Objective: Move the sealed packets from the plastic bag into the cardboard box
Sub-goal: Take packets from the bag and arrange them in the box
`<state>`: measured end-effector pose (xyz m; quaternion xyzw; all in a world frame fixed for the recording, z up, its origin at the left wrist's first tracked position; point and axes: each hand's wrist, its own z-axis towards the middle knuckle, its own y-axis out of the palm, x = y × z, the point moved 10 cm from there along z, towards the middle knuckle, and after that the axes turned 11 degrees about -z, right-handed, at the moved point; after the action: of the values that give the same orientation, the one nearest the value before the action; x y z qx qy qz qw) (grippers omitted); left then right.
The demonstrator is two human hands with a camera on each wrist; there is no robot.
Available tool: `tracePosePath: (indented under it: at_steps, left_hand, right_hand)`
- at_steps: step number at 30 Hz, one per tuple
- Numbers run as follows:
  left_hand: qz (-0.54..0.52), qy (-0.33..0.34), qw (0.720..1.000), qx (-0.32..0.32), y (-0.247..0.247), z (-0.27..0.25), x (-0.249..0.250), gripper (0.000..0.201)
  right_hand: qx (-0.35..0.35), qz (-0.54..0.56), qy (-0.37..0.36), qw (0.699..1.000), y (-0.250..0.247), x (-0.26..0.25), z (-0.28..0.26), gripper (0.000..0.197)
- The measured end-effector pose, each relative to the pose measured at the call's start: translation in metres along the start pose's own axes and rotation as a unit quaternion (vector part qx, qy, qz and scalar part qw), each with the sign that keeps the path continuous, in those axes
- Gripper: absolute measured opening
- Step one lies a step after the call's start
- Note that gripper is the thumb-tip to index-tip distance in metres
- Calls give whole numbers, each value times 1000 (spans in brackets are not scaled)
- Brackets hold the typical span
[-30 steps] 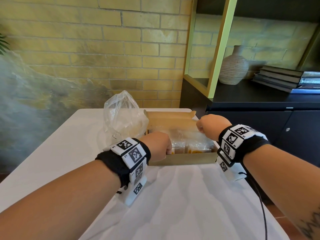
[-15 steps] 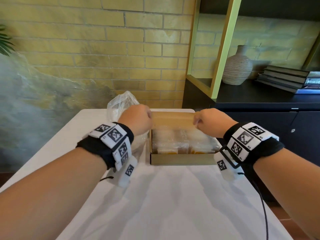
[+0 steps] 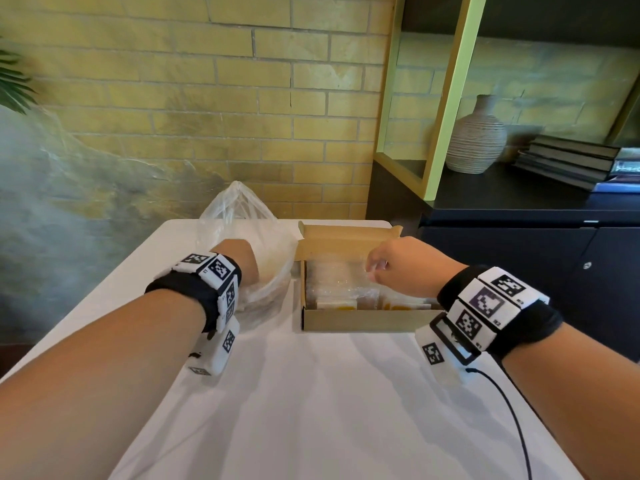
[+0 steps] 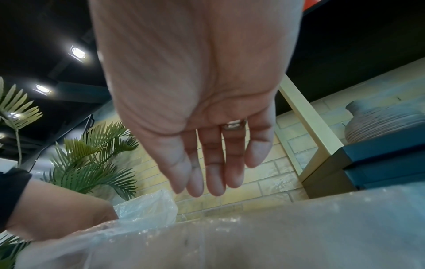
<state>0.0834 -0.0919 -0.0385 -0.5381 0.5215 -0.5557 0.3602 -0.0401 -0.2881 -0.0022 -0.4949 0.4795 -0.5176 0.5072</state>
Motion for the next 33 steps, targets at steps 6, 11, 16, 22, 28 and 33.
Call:
tracePosePath:
  at_steps: [6, 11, 16, 22, 28, 33]
  left_hand:
    - [-43, 39, 995, 79, -38, 2, 4, 25]
    - [-261, 137, 939, 179, -77, -21, 26, 23]
    - [-472, 246, 829, 173, -93, -51, 63, 20]
    - [-602, 283, 744, 65, -78, -73, 110, 28]
    - [-585, 235, 766, 124, -67, -81, 111, 60]
    - [-642, 185, 730, -146, -14, -80, 135, 58]
  right_hand:
    - [1, -4, 2, 1000, -3, 2, -4, 25]
    - [32, 63, 19, 997, -10, 3, -3, 34]
    - [104, 242, 47, 964, -28, 4, -2, 57]
    - [132, 580, 36, 803, -37, -1, 0, 22]
    - [209, 619, 49, 756, -49, 16, -6, 12]
    - [195, 672, 21, 714, -44, 17, -6, 11]
